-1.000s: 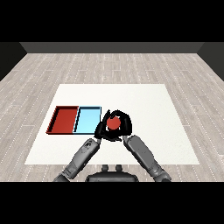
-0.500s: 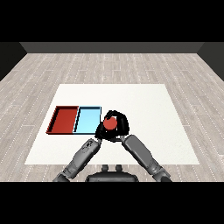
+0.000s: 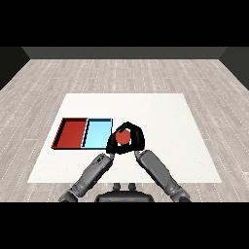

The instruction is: Pick the red can and put it in the red box

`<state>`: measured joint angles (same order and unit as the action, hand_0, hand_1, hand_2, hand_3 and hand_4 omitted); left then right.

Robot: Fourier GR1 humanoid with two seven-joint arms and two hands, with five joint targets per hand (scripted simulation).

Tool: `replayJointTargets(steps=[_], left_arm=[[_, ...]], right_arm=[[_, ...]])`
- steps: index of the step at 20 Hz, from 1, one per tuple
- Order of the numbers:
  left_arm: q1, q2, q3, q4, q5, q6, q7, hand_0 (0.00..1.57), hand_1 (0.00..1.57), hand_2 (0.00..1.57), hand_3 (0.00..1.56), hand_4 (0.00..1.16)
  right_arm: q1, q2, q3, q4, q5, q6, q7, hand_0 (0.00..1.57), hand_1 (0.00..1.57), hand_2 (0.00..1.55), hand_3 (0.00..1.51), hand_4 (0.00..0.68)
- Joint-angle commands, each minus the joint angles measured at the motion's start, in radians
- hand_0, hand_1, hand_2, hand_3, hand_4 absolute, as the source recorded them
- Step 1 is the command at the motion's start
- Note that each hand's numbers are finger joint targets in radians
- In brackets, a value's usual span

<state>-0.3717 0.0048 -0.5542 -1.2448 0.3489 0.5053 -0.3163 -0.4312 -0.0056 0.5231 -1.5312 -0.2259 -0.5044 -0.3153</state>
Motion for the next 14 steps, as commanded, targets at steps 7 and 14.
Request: replayJointTargets(steps=[7,14], left_arm=[[-0.018,-0.005,0.045,-0.026,-0.008,0.063,-0.011,1.57,1.57,1.56,1.48,1.14],[-0.004,-0.005,0.024,0.005,0.041,0.059,-0.166,1.57,1.57,1.57,1.51,1.15]], right_arm=[[-0.038,0.006,0.037,0.115,-0.076,-0.007,-0.094,1.5,1.5,1.44,1.39,0.646],[-0.008,0.005,0.026,0.049,0.018,-0.026,0.065,0.0,0.0,0.0,0.0,0.0]])
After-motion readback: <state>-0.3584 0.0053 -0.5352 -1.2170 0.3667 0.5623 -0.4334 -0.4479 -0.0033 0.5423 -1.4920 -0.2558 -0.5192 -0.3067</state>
